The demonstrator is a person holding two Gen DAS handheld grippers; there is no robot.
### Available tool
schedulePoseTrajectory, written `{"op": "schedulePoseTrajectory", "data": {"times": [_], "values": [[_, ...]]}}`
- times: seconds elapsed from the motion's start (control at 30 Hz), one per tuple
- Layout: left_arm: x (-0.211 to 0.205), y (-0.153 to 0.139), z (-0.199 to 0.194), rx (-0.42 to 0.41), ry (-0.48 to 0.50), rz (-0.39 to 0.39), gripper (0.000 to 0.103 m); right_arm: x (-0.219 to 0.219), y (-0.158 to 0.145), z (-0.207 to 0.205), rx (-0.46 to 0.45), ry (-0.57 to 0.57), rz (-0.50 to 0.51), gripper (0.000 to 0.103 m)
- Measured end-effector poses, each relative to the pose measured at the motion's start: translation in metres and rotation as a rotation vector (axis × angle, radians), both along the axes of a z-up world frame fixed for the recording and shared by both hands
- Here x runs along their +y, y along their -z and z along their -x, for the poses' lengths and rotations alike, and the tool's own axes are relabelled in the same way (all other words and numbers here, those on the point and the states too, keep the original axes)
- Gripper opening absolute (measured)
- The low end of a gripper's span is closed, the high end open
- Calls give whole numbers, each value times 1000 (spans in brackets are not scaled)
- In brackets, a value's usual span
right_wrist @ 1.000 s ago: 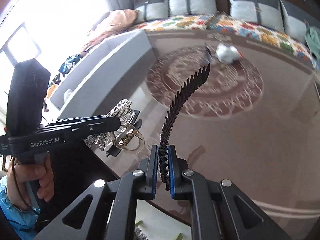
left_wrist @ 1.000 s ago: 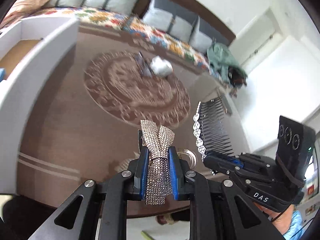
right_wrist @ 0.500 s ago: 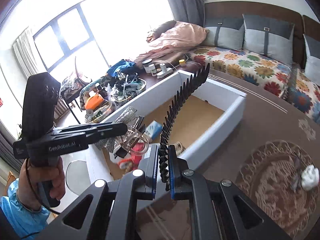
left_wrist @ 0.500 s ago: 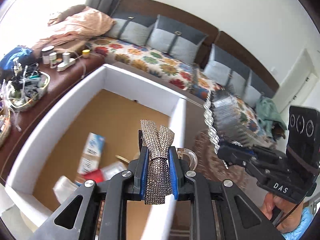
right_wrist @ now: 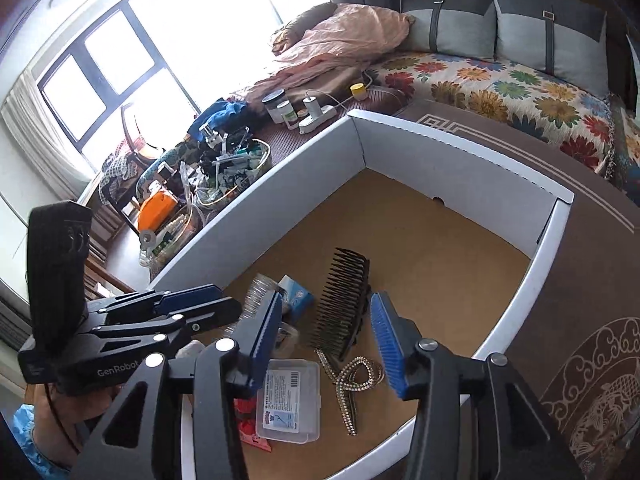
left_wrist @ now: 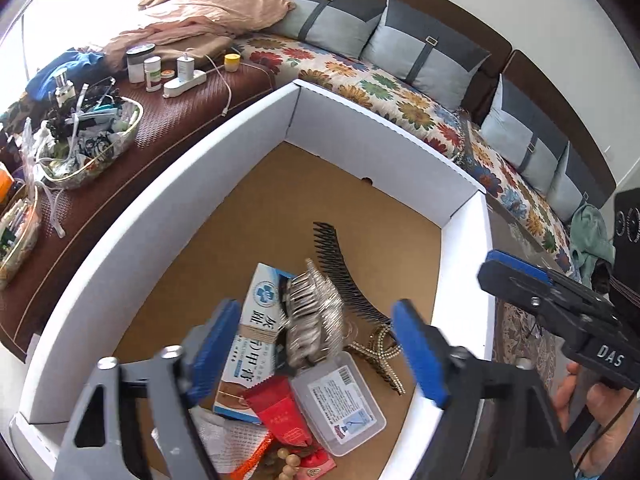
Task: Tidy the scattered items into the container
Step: 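Move both grippers back to the table toward the eyeglasses and glove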
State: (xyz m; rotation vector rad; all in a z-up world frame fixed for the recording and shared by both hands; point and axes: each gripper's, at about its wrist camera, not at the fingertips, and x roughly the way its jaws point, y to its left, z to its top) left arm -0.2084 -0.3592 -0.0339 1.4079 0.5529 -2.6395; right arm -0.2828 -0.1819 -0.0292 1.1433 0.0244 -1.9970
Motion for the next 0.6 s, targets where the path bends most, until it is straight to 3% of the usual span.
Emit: {"op": "schedulePoseTrajectory", "data": {"times": [0.07, 0.3, 0.43, 0.5, 0.6], "values": [[-3, -6, -9, 20, -27, 7, 101, 10, -11, -9, 38, 17, 7, 48], [29, -45, -64, 142, -7, -69, 102, 89, -53, -91, 231, 95, 1, 48], [86, -78, -92, 195, 94, -88, 102, 185, -65, -181, 424, 256, 152, 48], [128, -95, -103, 215, 163, -52, 102, 237, -52, -213, 394, 363, 206, 50], [197, -102, -108, 202, 221, 40, 103, 304, -21, -237, 245, 446, 204, 50]]}}
